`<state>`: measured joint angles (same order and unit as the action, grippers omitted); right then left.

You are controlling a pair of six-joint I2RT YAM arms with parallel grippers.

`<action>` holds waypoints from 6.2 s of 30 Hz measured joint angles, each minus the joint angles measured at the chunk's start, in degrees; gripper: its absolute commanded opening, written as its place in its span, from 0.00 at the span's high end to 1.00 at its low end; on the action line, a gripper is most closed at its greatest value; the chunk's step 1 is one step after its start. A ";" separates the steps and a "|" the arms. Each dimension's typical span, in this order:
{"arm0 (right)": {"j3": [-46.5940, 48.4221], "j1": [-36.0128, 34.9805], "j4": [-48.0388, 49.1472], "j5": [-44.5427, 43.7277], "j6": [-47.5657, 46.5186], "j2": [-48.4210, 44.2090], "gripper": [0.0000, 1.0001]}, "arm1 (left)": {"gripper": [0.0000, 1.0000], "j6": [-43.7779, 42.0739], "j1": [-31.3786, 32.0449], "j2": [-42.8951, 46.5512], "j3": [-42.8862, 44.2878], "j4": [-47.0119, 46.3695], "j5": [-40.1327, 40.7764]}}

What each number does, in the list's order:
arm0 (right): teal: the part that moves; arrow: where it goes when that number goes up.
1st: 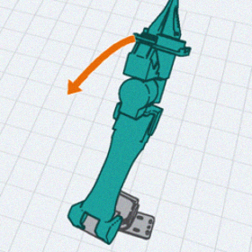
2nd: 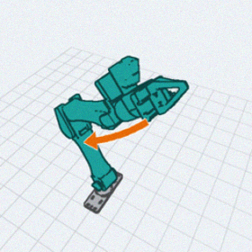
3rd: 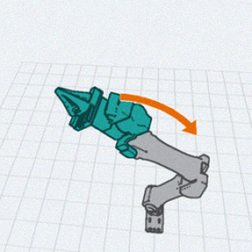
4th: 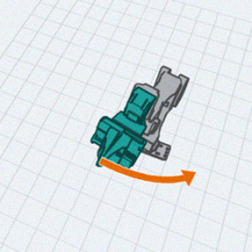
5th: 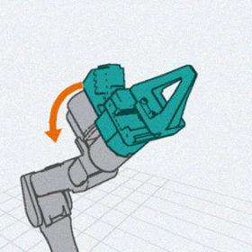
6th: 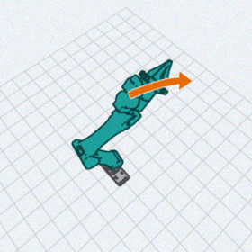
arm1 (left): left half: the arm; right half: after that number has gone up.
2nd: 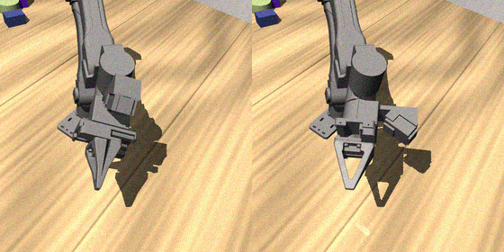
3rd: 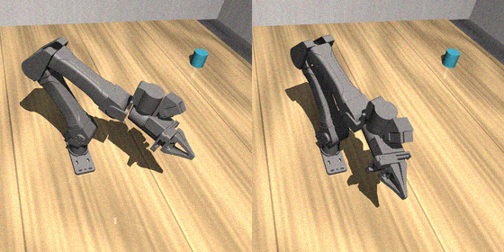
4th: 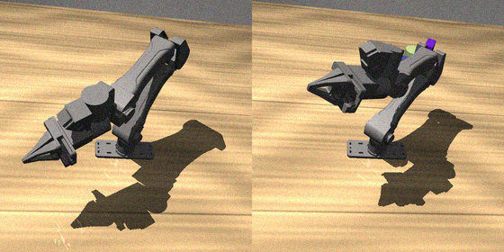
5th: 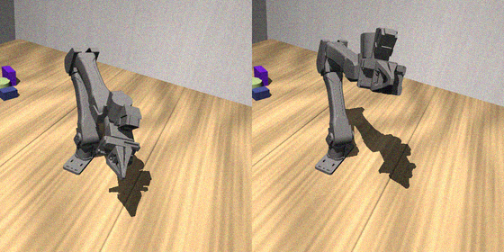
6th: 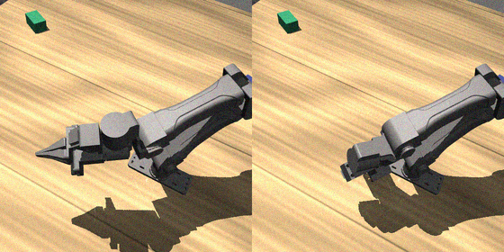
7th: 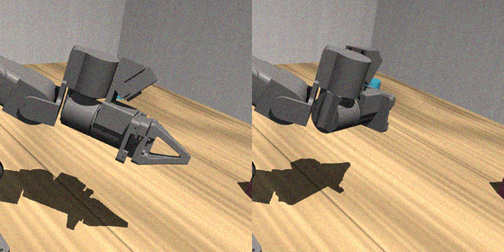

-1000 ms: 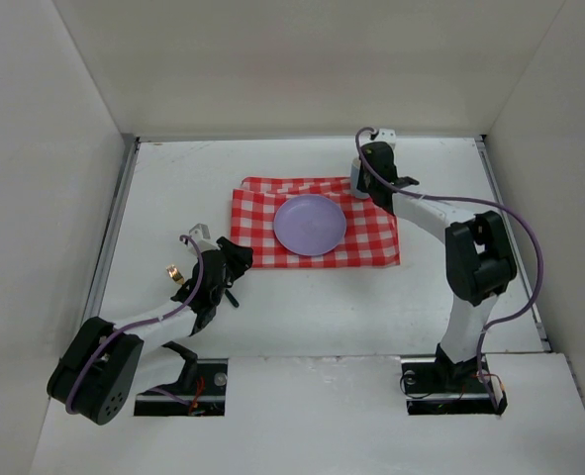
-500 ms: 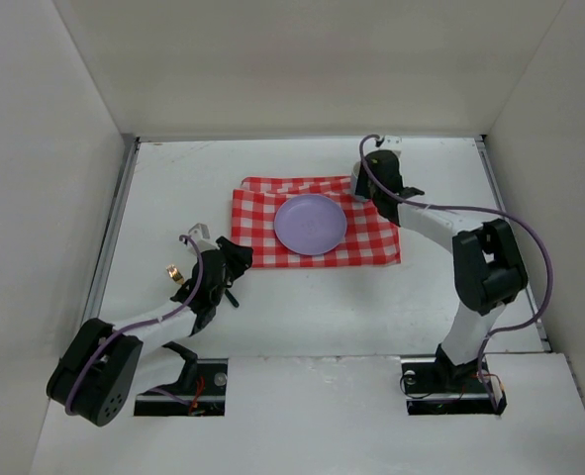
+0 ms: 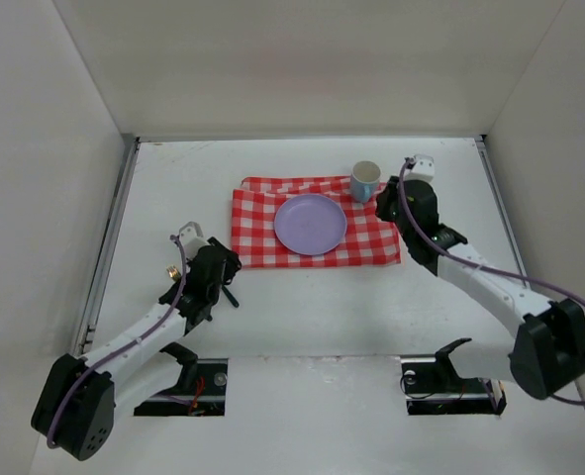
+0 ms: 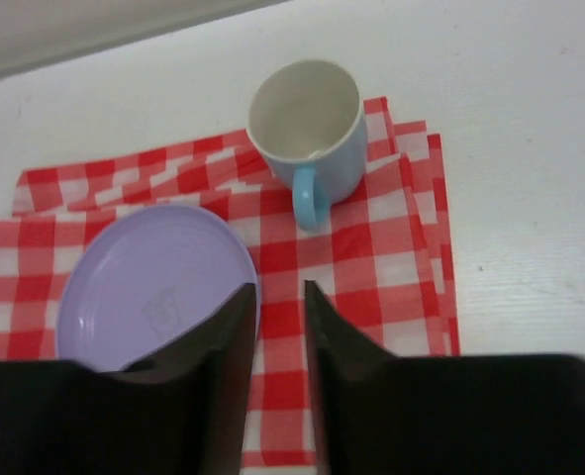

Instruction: Set the dinner table for one person

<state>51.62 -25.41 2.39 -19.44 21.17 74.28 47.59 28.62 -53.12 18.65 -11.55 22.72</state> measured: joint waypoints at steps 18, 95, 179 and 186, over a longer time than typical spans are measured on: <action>-20.04 -2.32 6.23 4.81 10.62 -14.86 0.53 | 0.66 4.13 3.43 -5.90 3.58 25.55 6.38; -27.47 5.84 10.08 4.24 17.25 -25.70 0.35 | 0.97 10.25 22.64 -65.99 54.47 -7.61 -7.67; -26.91 1.70 11.39 4.87 16.96 -17.81 0.51 | 1.00 6.54 -8.81 -4.52 4.59 31.50 0.66; -26.91 1.70 11.67 4.87 16.94 -15.76 0.50 | 1.00 -0.68 -2.21 1.51 7.69 30.56 4.00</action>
<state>24.71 -23.70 14.06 -14.57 38.11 58.52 46.92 26.41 -51.62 26.35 19.00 26.72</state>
